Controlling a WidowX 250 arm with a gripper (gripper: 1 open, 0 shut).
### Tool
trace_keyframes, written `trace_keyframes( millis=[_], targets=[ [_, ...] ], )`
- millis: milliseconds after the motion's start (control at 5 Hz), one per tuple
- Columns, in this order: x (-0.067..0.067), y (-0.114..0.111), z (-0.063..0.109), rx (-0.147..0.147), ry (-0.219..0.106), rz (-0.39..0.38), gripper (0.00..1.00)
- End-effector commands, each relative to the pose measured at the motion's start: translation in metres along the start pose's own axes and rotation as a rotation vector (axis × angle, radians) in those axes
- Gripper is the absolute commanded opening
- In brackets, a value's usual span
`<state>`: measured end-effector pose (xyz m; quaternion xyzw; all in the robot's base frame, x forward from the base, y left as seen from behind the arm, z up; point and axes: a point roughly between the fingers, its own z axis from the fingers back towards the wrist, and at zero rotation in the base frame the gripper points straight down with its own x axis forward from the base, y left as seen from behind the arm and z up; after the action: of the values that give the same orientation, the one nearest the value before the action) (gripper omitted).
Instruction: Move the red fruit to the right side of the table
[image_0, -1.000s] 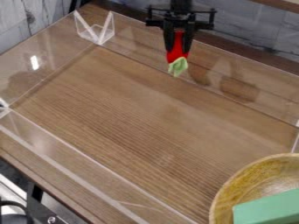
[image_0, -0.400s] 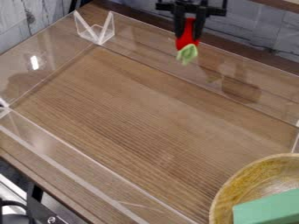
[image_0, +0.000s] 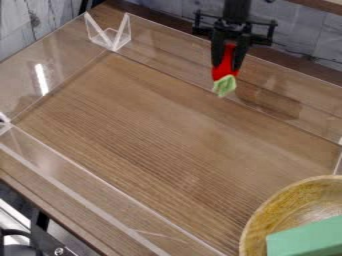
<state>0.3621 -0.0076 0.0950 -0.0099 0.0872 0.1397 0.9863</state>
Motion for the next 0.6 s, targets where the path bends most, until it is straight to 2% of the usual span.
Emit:
trace_keyframes(
  millis=[0,200,400],
  targets=[
    [-0.0069,0.004,0.0252,-0.038,-0.082,0.04,0.0],
    [-0.01,0.0052,0.0181,-0.046,-0.085,0.065,0.0],
    [-0.0025,0.0036,0.0199,-0.053,-0.09,0.048,0.0]
  ],
)
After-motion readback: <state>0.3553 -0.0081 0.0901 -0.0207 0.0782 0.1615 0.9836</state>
